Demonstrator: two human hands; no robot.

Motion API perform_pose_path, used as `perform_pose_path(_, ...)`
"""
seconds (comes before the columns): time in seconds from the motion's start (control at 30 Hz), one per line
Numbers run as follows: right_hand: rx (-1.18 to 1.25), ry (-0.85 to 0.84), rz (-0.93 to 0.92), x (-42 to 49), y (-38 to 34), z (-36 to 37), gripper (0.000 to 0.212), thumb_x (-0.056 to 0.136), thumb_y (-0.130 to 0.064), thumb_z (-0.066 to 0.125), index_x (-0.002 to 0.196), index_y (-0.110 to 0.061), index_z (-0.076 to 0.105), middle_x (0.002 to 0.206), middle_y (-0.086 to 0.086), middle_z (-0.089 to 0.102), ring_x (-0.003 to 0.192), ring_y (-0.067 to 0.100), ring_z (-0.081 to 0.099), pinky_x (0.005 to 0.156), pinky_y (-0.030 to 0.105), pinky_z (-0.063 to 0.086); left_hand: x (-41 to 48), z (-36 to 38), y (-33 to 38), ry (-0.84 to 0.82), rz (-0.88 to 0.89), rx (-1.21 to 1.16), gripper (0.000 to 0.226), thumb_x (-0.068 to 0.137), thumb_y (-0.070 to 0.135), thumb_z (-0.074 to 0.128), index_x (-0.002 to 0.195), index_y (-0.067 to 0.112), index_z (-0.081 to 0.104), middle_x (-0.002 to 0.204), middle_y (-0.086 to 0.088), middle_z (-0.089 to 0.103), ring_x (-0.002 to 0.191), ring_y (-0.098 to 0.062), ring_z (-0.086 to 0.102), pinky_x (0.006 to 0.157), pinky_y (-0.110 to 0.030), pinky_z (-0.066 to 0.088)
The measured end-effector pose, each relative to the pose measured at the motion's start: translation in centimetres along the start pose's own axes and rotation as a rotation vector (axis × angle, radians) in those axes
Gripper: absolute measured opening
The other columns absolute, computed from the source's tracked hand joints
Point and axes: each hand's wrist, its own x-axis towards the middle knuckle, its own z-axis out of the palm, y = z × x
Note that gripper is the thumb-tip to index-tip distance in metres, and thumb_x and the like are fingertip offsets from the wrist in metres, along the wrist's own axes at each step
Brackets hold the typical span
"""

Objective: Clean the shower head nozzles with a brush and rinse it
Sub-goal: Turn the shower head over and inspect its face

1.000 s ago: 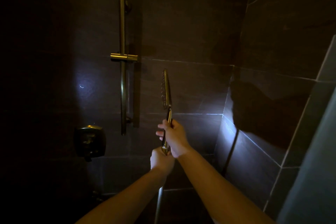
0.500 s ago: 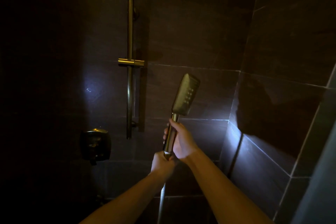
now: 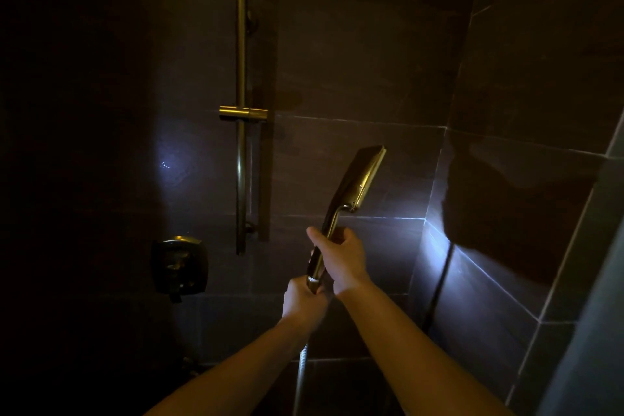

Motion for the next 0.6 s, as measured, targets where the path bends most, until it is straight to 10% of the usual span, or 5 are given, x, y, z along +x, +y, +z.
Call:
perform_pose_path(0.27, 0.268, -0.381, 0.067, -0.4, -0.5, -1.1, 0.025, 0.091, -0.029, 0.065, 0.104, -0.008, 0.062, 0.080, 0.005, 0.072, 0.076, 0.020, 0.070, 0.072, 0.035, 0.055, -1.1, 0.3, 0.3, -0.042, -0.008, -0.064, 0.028, 0.083, 0.002, 0.066, 0.061, 0.017, 0.056, 0.051, 0.001, 0.052, 0.040, -0.008, 0.048, 0.041, -0.024, 0.040)
perform_pose_path(0.47, 0.209, -0.385, 0.120, -0.8, -0.3, -0.7, 0.030, 0.073, -0.031, 0.083, 0.087, -0.017, 0.061, 0.055, -0.003, 0.052, 0.048, 0.011, 0.049, 0.053, 0.028, 0.045, -2.9, 1.0, -0.1, -0.118, -0.017, -0.119, 0.017, 0.082, 0.002, 0.066, 0.069, 0.012, 0.061, 0.051, 0.001, 0.053, 0.038, -0.008, 0.045, 0.039, -0.022, 0.037)
perform_pose_path(0.6, 0.168, -0.376, 0.090, -1.3, -0.4, -0.5, 0.028, 0.080, -0.017, 0.075, 0.105, -0.017, 0.064, 0.074, 0.002, 0.062, 0.062, 0.013, 0.060, 0.059, 0.029, 0.052, -3.0, 0.4, -0.3, -0.108, -0.039, -0.125, 0.009, 0.084, 0.003, 0.066, 0.078, 0.010, 0.065, 0.053, 0.004, 0.058, 0.042, -0.006, 0.051, 0.042, -0.022, 0.041)
